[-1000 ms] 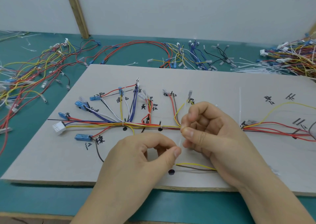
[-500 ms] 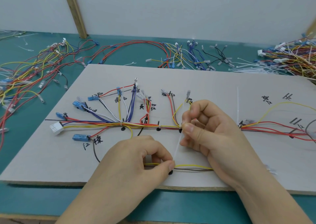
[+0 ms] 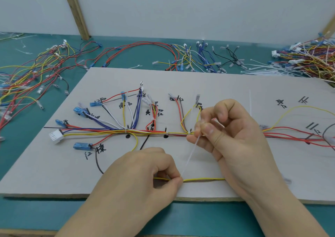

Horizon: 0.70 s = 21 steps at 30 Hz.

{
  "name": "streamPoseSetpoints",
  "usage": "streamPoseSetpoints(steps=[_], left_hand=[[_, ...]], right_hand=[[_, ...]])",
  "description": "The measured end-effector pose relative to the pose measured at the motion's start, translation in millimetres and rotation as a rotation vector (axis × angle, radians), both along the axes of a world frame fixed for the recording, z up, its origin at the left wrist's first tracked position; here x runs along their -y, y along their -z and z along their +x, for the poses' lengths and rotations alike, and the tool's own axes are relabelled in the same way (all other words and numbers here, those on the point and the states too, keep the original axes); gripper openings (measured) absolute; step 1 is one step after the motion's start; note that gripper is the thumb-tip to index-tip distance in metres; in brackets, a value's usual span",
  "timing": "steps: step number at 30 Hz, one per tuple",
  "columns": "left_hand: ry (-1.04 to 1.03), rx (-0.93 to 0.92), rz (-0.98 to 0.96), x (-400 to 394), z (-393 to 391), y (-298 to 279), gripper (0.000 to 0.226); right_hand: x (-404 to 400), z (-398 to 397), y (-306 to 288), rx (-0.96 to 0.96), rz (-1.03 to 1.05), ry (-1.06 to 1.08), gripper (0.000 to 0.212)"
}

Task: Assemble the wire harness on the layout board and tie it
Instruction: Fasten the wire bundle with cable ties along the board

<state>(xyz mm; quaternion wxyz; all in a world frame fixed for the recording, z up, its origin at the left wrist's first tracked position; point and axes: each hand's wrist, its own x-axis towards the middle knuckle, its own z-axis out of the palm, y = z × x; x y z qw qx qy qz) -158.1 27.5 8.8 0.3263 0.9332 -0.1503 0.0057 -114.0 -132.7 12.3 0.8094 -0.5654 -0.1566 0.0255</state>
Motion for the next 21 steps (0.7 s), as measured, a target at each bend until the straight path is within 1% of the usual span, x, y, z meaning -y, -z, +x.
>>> streamPoseSetpoints(steps=[3,5,8,11,15,16,18,19,21], left_hand=[[0.026,0.048,0.013,-1,1,4,0.039],[0.025,0.064,0.004,-2,0,5,0.043],[0.002,0.077,-0.009,-2,-2,7,0.044],[0.002,0.101,0.016,-2,-3,8,0.047],[0.0,0.085,0.008,-3,-3,8,0.045],[0.005,0.077,0.009,-3,-3,8,0.045],[0.015,0.077,0.019,-3,-2,8,0.045],[0.017,0.079,0.034,-3,-2,8,0.045],[0.023,0.086,0.038,-3,-1,7,0.042]], right_hand=[[0,-1,-1,0.022,-0.02,0.008,0.037],[2,1,-3,0.032,-0.057,-0.012,0.034],[11,3,-7,0.049,-0.17,-0.081,0.027],[14,0,-9,0.018,-0.284,-0.128,0.019],[12,-6,-7,-0.02,-0.341,-0.165,0.003],[11,-6,-8,-0.029,-0.34,-0.169,0.002],[9,-6,-8,-0.03,-0.337,-0.147,0.009],[7,-6,-7,-0.017,-0.339,-0.11,0.007],[2,-6,-4,0.027,-0.342,-0.036,0.014]])
